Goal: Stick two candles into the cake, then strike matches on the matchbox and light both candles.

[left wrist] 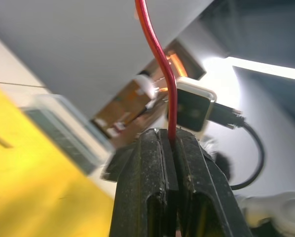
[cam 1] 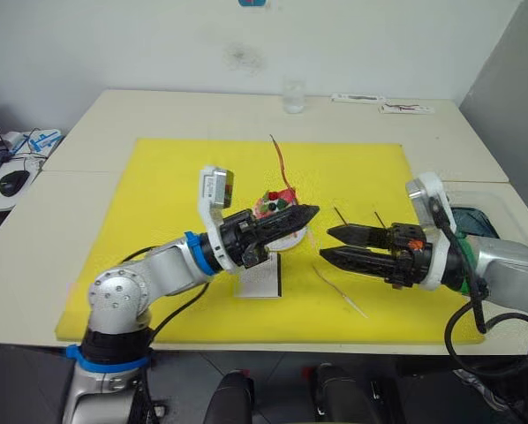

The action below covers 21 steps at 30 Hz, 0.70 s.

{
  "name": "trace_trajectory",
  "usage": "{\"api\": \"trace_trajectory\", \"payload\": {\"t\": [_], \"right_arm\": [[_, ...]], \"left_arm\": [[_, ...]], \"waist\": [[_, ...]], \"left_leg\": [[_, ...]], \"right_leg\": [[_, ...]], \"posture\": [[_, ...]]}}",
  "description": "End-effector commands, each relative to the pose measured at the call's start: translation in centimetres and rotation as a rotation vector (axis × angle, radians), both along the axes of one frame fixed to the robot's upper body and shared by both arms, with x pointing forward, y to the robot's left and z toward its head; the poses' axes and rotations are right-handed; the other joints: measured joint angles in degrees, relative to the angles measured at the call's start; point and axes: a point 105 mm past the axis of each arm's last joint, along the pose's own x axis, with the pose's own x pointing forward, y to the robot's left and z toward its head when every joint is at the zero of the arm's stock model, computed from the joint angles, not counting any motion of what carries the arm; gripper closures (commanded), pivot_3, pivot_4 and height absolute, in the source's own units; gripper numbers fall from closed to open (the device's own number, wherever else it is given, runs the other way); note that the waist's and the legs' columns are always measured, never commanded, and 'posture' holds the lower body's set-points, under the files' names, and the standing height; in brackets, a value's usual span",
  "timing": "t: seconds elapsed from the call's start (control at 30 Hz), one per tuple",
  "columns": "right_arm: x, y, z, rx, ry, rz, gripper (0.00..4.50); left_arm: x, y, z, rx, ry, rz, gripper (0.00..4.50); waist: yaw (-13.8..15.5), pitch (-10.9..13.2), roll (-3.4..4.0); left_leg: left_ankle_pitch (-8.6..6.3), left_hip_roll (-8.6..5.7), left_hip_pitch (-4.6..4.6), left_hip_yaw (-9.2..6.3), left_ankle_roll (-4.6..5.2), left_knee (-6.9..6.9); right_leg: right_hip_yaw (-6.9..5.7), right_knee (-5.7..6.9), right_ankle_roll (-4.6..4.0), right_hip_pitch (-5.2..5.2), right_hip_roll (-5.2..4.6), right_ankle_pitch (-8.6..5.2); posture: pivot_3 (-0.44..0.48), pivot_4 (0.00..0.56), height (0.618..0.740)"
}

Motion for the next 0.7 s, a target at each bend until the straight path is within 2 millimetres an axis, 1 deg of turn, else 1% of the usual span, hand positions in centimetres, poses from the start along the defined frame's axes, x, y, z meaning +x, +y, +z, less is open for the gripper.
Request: {"api": "trace_trajectory", "payload": {"t": [0.03,0.17,0.27,0.3,0.37,0.47,0.6,0.7], "right_arm": [[-0.2,-0.7,0.8,-0.075,-0.137,-0.005,1.79],[0.5,-0.8,1.7,-0.132,-0.269,-0.009,1.79],[1.1,0.0,2.3,-0.14,-0.348,0.01,1.79],[1.2,0.3,2.4,-0.14,-0.362,0.016,1.79],[1.5,0.8,2.5,-0.153,-0.402,0.033,1.79],[1.7,1.7,2.6,-0.163,-0.436,0.059,1.79],[1.7,2.1,2.5,-0.19,-0.469,0.08,1.79],[1.7,2.0,2.1,-0.214,-0.473,0.074,1.79]], "left_arm": [[0.9,2.3,1.8,0.078,-0.167,0.163,4.5],[3.5,5.6,2.7,0.244,-0.34,0.409,4.5],[6.3,8.1,2.7,0.33,-0.44,0.609,4.5],[6.9,8.5,2.6,0.356,-0.471,0.649,4.5],[7.9,8.7,2.1,0.398,-0.53,0.676,4.5],[8.9,8.5,1.1,0.414,-0.555,0.667,4.5],[9.6,7.7,0.4,0.411,-0.566,0.629,4.5],[9.7,7.2,0.1,0.399,-0.566,0.594,4.5]], "waist": [[0.0,0.0,0.0],[-0.04,0.0,0.0],[-0.01,0.0,0.0],[-0.01,0.0,0.0],[0.01,0.0,0.0],[0.01,0.0,0.0],[0.05,0.01,-0.01],[0.04,0.01,-0.01]], "left_leg": [[0.0,0.0,-0.01,0.0,0.0,0.0],[0.0,0.01,-0.03,0.08,0.0,-0.01],[0.0,0.0,-0.03,0.12,-0.01,0.01],[0.0,0.0,-0.02,0.13,-0.01,0.02],[0.0,0.01,-0.02,0.12,-0.01,0.0],[0.0,0.01,-0.1,0.13,-0.01,-0.01],[-0.01,0.0,-0.22,0.11,-0.02,-0.01],[-0.01,0.01,-0.25,0.07,-0.02,-0.03]], "right_leg": [[0.0,0.01,-0.01,-0.03,0.0,-0.01],[0.03,0.02,0.0,-0.11,0.0,0.0],[0.04,0.01,0.01,-0.11,-0.02,0.01],[0.04,0.0,0.02,-0.11,-0.02,0.01],[0.02,0.01,0.02,-0.11,-0.02,0.02],[0.03,-0.01,0.02,-0.14,-0.03,0.01],[0.0,-0.02,0.22,-0.21,-0.05,0.11],[-0.03,-0.01,0.27,-0.23,-0.05,0.09]], "posture": [[0.0,0.15,0.74],[0.0,0.15,0.74],[0.0,0.15,0.74],[0.0,0.15,0.74],[0.0,0.15,0.74],[0.0,0.15,0.74],[0.0,0.15,0.74],[0.0,0.15,0.74]]}}
